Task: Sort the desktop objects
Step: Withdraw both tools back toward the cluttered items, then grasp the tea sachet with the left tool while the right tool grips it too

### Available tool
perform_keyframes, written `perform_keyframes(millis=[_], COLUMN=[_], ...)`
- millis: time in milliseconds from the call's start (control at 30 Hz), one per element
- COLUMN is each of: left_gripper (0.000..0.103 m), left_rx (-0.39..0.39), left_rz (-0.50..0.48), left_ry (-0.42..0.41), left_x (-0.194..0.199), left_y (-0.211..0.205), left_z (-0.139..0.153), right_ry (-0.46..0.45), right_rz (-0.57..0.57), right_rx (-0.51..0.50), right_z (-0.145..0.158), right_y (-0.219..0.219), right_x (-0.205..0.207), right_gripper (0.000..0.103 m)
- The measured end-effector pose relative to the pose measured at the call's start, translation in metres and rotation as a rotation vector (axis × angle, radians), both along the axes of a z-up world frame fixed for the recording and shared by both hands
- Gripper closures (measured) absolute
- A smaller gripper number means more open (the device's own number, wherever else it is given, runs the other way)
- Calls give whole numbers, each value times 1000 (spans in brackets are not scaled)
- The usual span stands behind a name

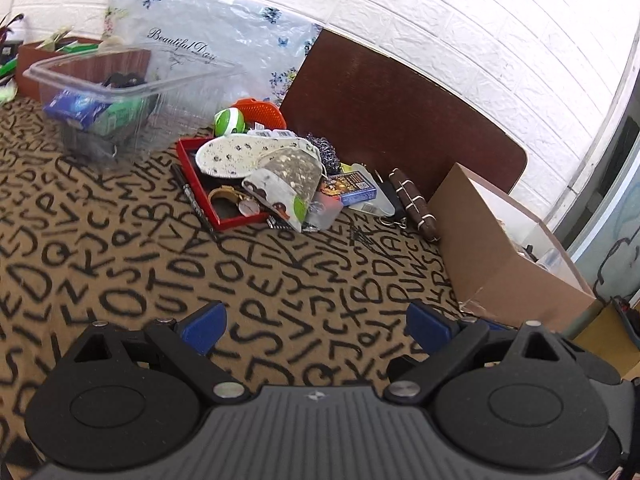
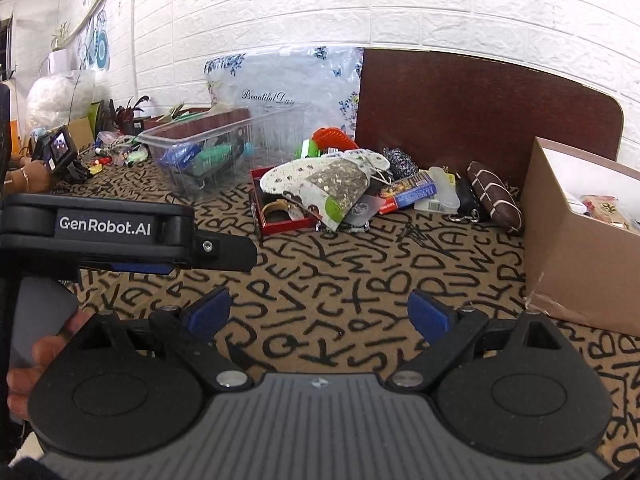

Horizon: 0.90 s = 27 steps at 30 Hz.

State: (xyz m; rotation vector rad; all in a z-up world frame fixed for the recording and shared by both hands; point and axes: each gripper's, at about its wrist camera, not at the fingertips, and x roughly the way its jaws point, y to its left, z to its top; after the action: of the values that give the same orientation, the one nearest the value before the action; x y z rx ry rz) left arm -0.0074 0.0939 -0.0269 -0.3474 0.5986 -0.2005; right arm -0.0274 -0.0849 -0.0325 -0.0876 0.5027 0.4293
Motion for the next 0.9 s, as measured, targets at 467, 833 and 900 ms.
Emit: perform_keyframes(millis=[467,833,900], left_gripper=[5,20,25], left_rx=[41,81,78], left_rz=[-46,-30,-34], left_ry=[14,24,29], left_x=[80,169,183], left_y=[2,4,4], left_z=[1,-2,-4], right_ry=[-30,37,59], right_rz=[67,88,80], right_rx=[10,33,45], right_z=[-14,-41,-45], right_y=[24,43,44], right_x=[71,157,171], right_gripper=[10,23,24])
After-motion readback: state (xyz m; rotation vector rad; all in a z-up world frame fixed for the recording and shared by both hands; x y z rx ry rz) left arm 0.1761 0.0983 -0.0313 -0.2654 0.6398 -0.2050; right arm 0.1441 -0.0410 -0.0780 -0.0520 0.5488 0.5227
